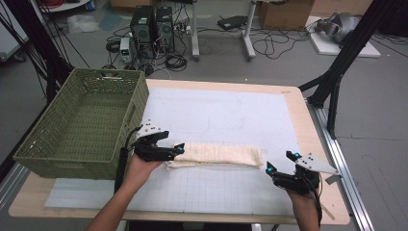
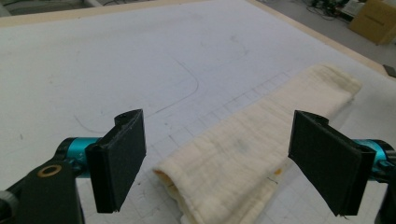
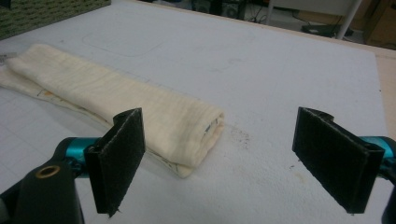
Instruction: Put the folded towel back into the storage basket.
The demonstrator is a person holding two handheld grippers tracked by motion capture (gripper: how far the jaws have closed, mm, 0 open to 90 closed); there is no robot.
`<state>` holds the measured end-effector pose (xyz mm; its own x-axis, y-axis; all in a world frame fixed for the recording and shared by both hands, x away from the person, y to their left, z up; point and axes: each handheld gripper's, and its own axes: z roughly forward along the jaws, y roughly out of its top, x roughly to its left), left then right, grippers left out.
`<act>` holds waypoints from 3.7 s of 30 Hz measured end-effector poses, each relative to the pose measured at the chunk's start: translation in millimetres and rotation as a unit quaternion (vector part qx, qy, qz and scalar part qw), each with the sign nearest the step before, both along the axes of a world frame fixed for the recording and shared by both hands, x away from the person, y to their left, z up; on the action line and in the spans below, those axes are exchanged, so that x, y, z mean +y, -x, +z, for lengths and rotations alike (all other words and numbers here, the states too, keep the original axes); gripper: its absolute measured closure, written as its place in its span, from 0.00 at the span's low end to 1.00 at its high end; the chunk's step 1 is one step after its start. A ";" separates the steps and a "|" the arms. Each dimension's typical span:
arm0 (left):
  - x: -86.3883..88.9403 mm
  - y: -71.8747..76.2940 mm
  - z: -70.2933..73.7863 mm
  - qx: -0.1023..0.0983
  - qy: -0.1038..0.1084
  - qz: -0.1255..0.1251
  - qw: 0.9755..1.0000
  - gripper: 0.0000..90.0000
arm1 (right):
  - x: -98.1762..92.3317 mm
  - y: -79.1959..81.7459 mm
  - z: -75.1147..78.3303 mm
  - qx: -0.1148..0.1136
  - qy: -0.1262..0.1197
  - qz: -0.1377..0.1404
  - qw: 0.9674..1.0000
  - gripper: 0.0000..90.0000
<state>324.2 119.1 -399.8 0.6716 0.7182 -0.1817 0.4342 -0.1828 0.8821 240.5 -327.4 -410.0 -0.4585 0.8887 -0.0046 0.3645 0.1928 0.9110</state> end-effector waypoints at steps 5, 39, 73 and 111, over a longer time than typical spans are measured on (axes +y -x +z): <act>-3.8 -4.3 -8.4 0.018 -0.011 0.008 1.000 0.24 | 0.9 -0.4 0.0 0.000 0.001 0.000 1.000 0.18; -21.7 -6.0 -41.4 0.086 -0.123 -0.011 0.989 0.50 | -0.7 -1.7 -2.6 0.013 0.006 0.003 1.000 0.18; -13.2 8.5 -43.0 0.044 -0.039 -0.030 0.998 0.91 | -0.1 -3.4 -5.4 0.009 0.001 0.009 1.000 0.18; 1.8 27.1 -40.2 0.020 0.020 -0.053 0.998 0.90 | 36.4 -62.1 -40.2 0.131 0.035 0.026 0.990 0.46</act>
